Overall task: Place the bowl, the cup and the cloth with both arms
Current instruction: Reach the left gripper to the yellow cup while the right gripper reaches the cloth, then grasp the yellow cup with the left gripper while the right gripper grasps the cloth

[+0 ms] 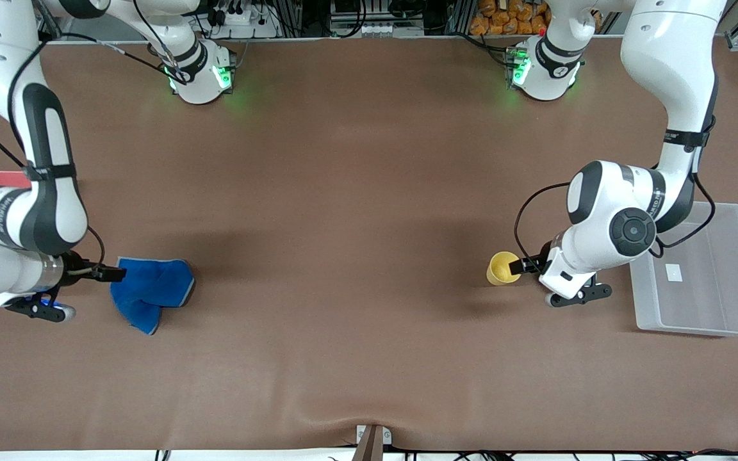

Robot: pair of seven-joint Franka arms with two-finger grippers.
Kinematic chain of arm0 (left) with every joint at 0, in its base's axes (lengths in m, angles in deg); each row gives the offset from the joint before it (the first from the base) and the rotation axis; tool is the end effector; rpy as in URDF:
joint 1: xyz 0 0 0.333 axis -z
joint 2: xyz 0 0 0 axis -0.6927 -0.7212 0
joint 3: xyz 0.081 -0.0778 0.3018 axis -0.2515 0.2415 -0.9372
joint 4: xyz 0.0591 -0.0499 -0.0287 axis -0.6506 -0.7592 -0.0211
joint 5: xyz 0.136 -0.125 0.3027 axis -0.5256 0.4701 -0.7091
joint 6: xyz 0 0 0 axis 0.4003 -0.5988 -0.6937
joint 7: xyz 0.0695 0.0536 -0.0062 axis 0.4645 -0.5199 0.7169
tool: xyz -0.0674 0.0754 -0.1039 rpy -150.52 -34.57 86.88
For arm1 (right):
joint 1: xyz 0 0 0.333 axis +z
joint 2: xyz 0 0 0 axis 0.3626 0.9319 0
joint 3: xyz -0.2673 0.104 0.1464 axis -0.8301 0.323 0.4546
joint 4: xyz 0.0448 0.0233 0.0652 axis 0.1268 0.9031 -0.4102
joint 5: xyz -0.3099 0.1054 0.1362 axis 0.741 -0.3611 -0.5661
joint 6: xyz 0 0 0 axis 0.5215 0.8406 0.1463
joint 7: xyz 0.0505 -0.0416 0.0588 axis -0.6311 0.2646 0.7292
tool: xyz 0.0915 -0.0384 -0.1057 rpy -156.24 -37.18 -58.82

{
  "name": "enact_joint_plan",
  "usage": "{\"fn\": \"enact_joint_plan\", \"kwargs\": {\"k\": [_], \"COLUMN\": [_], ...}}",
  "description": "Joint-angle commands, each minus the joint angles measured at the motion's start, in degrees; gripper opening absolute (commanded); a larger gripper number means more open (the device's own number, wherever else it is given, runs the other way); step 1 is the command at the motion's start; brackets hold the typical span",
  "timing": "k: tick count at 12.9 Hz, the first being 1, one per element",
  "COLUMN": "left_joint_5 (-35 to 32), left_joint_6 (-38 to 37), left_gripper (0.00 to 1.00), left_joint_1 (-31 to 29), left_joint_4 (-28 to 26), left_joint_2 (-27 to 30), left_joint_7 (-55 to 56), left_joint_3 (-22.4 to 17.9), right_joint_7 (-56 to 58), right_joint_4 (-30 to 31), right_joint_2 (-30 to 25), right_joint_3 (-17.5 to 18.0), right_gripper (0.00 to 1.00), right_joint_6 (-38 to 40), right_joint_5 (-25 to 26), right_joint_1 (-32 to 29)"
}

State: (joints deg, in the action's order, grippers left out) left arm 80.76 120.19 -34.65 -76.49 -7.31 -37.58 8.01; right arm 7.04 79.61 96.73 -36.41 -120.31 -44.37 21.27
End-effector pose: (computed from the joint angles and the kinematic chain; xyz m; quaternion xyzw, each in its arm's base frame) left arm 0.6039 -0.1474 0.2790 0.9941 0.0961 -0.0439 0.0258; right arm 0.6295 -0.0786 0.2842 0.9799 -0.1594 -0.1191 0.0102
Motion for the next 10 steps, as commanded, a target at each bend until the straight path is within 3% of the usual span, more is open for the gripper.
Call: {"fn": "enact_joint_plan", "kwargs": {"k": [1,3,6,9,10], "left_joint_5": [-1.49,-1.49,-1.49,-1.49,-1.49], "left_joint_6": [5.16,5.52,6.48,9.99,10.44], "left_gripper": [0.93,0.73,0.58,0.50,0.37], "left_joint_1": [0.12,0.21,0.30,0.91,1.35], "left_joint_4": [-4.43,-4.96,-5.41,-6.72,-7.07], "left_joint_2": [0.56,0.48,-0.31,-1.02,-1.02], "left_joint_7": [2.14,3.10,3.37,5.30,6.26], "left_joint_3": [-0.07,-0.07,0.29,0.29,0.29], "right_joint_7": [-11.06,-16.17,-18.74,-19.09,-19.09], "right_joint_4": [-2.47,-4.50,-4.50,-4.50,-4.50], "right_joint_2": [2.52,5.07,7.00,8.41,9.03], "right_joint_3": [0.81,0.90,0.90,0.90,0.90], "right_gripper": [1.00,1.00,1.00,1.00,1.00], "right_joint_6": [-0.72,-2.29,-5.38,-8.35,-9.41], "right_joint_5": [0.00,-0.53,-8.24,-9.23,-9.23], "right_joint_1": [-0.01,0.43,-0.44,-0.44,-0.44]}}
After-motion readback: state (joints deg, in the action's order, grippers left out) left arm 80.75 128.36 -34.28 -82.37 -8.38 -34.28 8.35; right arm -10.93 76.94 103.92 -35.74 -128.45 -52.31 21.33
